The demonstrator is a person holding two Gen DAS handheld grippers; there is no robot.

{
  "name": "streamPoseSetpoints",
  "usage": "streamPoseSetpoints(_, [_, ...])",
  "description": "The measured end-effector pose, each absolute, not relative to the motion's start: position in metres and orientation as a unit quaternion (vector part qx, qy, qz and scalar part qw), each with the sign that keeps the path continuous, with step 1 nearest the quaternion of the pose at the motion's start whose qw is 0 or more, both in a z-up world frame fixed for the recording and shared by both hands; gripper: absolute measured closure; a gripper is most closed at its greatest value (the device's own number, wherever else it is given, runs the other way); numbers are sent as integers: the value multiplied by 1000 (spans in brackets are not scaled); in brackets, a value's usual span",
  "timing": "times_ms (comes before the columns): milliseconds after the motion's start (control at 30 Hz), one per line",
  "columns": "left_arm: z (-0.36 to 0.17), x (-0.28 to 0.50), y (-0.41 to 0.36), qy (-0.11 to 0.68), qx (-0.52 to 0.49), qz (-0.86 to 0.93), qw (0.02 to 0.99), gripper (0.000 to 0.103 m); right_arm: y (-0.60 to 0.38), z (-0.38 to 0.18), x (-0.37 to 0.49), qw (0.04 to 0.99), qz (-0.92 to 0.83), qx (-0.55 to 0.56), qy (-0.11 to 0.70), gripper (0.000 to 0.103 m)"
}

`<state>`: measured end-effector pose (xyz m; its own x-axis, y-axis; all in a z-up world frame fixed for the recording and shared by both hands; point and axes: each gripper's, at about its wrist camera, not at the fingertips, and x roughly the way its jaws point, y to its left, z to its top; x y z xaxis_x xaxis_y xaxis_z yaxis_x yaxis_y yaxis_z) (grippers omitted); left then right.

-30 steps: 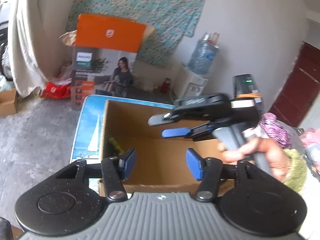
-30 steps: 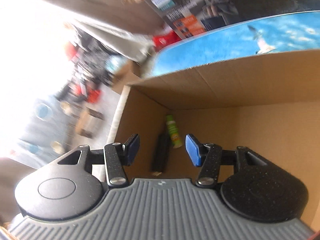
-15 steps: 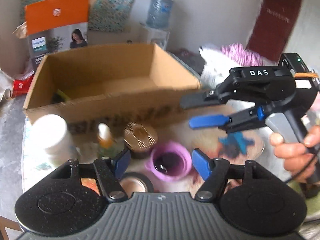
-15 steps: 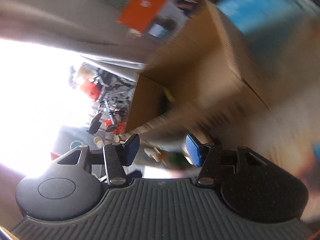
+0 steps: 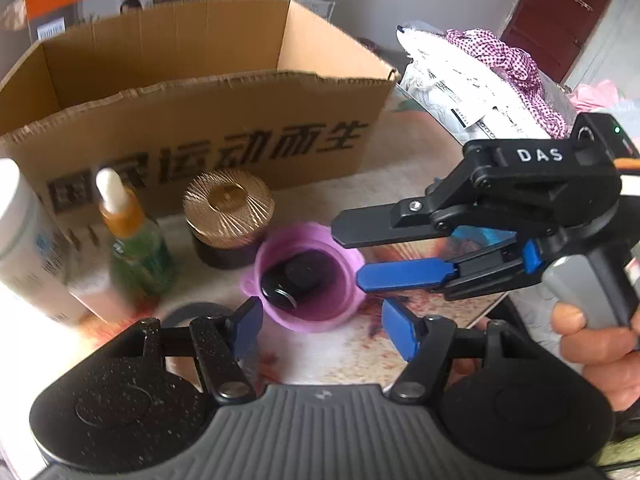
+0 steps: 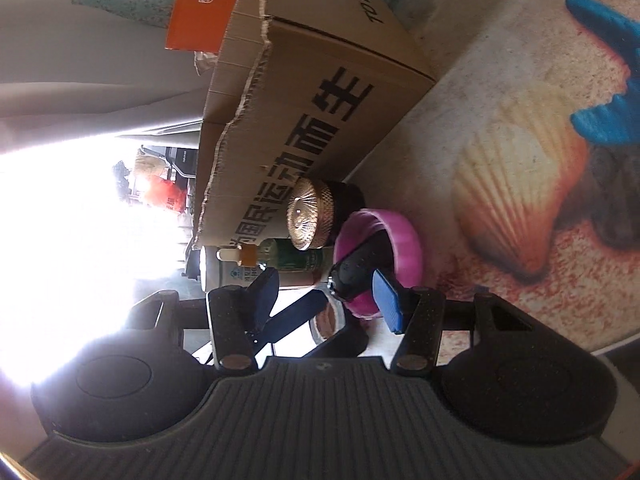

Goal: Organize rigid objects
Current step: 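Lower the right gripper into the pink bowl onto the black cylinder and close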

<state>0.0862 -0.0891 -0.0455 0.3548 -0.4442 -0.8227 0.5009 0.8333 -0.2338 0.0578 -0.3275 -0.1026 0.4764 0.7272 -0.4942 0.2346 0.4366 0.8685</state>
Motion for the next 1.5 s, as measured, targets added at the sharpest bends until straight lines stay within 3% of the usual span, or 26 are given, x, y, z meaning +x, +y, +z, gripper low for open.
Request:
streamPoseSetpoints(600, [-30,52,-105,465,49,-308,828,36,-336,-92,72,714,181,473,484,51])
streamPoseSetpoints(700, [-24,54,-104,454,52,-303,836,41,-335,-84,70,719,182,463,486,51])
streamPoseSetpoints(967, [-32,65,-108,460,63,-299,834,66,-328,-76,74,723,180,429,511,55])
streamPoseSetpoints(1500, [-40,83,-117,462,104,-285,833,66,-315,-88,89,700,165,412,559,64])
